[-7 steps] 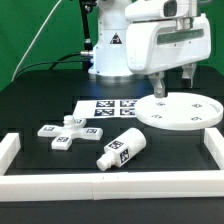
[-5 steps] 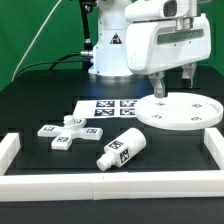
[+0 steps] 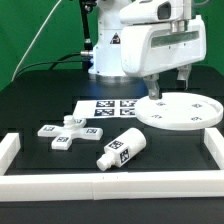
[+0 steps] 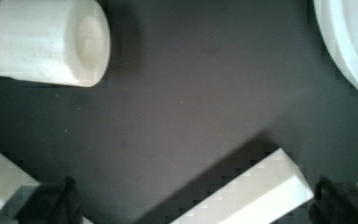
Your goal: Assemble round table
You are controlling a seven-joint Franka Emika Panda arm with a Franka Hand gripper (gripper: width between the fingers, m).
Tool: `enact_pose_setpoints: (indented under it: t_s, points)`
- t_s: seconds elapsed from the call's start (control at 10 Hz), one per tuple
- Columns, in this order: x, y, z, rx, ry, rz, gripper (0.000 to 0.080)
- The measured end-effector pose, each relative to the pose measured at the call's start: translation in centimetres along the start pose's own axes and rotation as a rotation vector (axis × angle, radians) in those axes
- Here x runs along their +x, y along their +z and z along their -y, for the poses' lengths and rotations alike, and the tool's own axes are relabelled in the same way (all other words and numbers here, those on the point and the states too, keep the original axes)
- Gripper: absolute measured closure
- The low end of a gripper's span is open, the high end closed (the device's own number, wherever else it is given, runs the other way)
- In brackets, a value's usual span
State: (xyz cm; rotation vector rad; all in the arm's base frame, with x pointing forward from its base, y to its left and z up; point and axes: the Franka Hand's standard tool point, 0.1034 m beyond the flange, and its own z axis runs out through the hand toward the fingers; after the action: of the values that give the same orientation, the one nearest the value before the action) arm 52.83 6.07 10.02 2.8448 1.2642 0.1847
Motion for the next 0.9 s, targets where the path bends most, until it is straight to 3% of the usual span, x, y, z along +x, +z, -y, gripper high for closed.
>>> enact_pose_setpoints:
  t_s: [0.2, 0.7, 0.9]
  points:
    - [-1.5, 0.0, -2.3, 0.023, -0.049, 0.035, 0.0150]
    - [-1.4, 0.1, -2.3, 0.022, -0.020, 0.034, 0.0150]
    - [-1.2, -0.2, -3.6, 0.017, 0.127, 0.040, 0.0150]
